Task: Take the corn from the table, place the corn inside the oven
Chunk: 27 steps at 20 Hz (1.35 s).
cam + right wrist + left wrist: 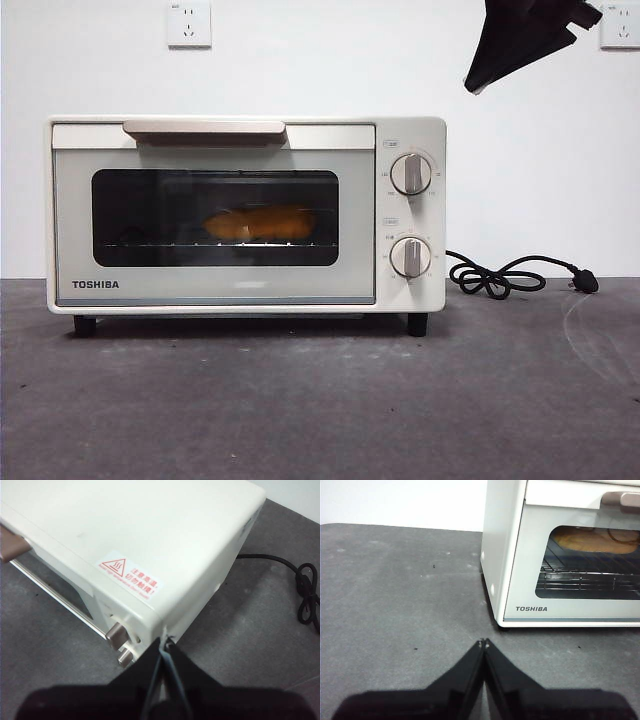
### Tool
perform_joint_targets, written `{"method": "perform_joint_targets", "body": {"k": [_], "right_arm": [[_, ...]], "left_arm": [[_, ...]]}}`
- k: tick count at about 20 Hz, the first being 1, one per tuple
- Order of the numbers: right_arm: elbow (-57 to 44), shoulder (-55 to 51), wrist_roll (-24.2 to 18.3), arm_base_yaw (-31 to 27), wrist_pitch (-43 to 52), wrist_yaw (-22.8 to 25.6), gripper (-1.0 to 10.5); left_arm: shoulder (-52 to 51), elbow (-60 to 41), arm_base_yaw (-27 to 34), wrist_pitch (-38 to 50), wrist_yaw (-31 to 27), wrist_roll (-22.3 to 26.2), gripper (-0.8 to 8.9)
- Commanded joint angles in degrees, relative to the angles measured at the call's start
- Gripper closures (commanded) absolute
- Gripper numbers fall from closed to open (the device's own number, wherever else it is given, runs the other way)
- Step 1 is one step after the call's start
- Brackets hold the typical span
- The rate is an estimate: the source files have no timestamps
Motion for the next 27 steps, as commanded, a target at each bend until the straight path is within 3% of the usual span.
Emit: {"method": "perform_joint_targets", "body": {"k": [1, 21, 27], "right_arm": [[0.0, 0.3, 0.2, 0.0, 0.4, 0.1, 9.5], [0.0, 0.3, 0.1, 0.0, 0.7, 0.2, 9.5], [-0.2, -0.2, -4.8, -3.2, -0.7, 4.1, 9.5]], "left_arm": [[-0.1, -0.4, 0.2, 0.5, 0.2, 0.0, 8.17], [4.2, -0.4, 0.2, 0.5, 0.2, 0.0, 8.17], [5.6, -0.4, 0.2, 0.5, 0.2, 0.0, 8.17]]}}
